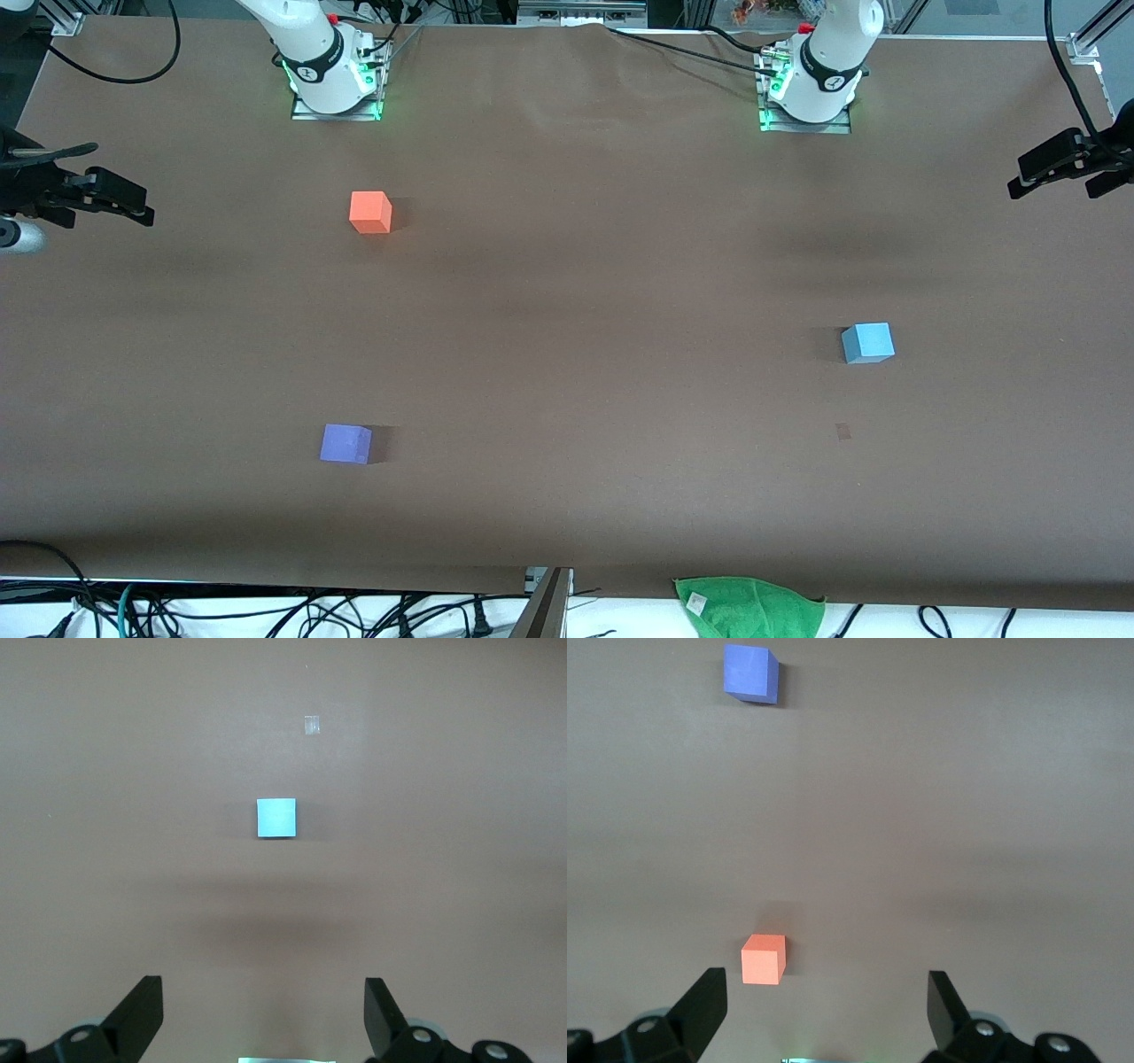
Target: Place blue block between orange and purple blocks
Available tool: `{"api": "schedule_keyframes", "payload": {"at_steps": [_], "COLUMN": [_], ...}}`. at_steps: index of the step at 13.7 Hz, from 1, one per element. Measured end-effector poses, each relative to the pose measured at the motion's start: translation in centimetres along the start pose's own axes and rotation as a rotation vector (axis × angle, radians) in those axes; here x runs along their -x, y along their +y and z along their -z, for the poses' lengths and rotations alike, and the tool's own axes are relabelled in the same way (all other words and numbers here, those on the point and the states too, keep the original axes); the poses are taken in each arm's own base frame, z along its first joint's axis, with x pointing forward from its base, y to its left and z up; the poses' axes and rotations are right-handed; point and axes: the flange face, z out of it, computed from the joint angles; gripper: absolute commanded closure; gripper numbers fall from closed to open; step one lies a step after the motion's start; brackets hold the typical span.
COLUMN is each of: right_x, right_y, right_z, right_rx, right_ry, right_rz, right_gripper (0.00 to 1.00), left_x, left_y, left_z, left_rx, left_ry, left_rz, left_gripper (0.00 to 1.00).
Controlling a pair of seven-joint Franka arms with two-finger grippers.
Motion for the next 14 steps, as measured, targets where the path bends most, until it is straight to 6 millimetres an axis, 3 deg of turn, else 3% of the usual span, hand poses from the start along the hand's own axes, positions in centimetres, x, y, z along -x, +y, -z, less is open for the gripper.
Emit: {"api": "schedule_keyframes", "payload": {"at_steps": [9, 14], "right_x": [0.0, 0.0], "right_y": [0.0, 0.1], "right_z": [0.0, 0.0], "right_rx": [0.0, 0.0], "right_ry": [0.0, 0.0], "right_rz": [-0.001, -0.001], "right_gripper": [0.0, 0.0], "left_x": [-0.1, -0.9], "left_y": [0.1, 0.0], "left_z": [-0.3, -2.5], "left_rx": [-0.006, -0.006], "left_ry": [-0.004, -0.014], "left_rz": [-0.006, -0.005], "left_gripper": [0.0, 0.0]}}
